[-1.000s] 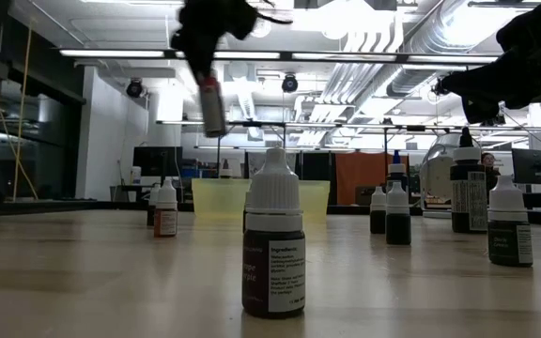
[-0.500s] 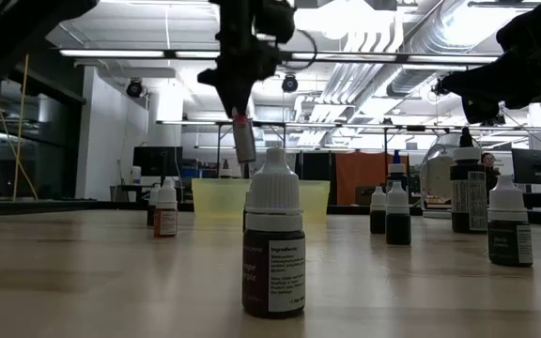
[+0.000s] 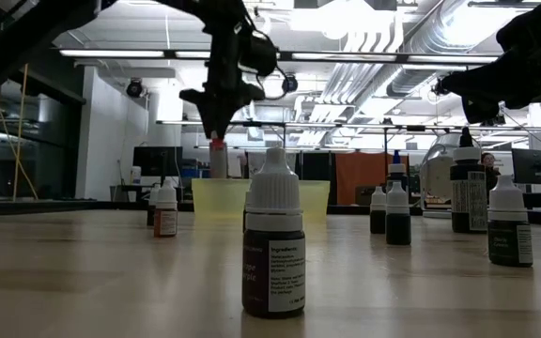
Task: Pick & Place food coloring
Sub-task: Put the large pink food coloring bottle into the yellow container
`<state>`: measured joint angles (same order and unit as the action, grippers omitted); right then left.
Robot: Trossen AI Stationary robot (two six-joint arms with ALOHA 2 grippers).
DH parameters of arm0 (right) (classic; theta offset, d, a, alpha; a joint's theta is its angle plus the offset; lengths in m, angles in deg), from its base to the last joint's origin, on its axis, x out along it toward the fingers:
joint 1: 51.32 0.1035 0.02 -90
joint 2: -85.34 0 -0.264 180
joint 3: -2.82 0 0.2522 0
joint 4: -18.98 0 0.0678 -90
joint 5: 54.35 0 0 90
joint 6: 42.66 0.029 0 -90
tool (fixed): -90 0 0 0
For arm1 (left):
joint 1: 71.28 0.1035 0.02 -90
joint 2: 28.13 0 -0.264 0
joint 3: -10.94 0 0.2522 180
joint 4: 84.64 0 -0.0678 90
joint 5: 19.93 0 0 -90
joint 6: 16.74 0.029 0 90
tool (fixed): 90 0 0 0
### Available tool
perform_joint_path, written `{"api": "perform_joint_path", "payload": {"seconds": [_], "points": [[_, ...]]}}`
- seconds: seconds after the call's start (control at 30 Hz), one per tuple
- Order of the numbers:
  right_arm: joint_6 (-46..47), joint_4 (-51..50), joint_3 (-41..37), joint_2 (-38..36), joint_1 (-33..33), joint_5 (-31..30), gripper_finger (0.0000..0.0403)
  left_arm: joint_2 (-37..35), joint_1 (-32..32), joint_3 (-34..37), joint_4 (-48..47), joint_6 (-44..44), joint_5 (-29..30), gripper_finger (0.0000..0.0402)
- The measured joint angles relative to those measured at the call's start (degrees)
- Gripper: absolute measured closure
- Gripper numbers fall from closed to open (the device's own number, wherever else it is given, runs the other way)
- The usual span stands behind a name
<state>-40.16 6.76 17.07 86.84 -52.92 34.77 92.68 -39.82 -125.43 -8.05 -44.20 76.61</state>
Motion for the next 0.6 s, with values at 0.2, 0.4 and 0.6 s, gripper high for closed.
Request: {"api": "perform_joint_path", "payload": {"seconds": [0.2, 0.4, 0.6], "points": [[0.00, -0.01, 0.01, 0.00, -0.01, 0.00, 0.0402, 3.69, 0.52, 0.05, 2.45, 0.06, 0.11, 0.0309], [0.00, 0.00, 0.00, 0.00, -0.01, 0.01, 0.0402, 5.76, 1.08, 0.05, 4.70, 0.13, 0.91, 0.0309], [0.00, -0.01, 0.00, 0.00, 0.00, 0.01, 0.0402, 5.90, 2.63, 0.07, 5.43, 0.17, 3.16, 0.0309]]}}
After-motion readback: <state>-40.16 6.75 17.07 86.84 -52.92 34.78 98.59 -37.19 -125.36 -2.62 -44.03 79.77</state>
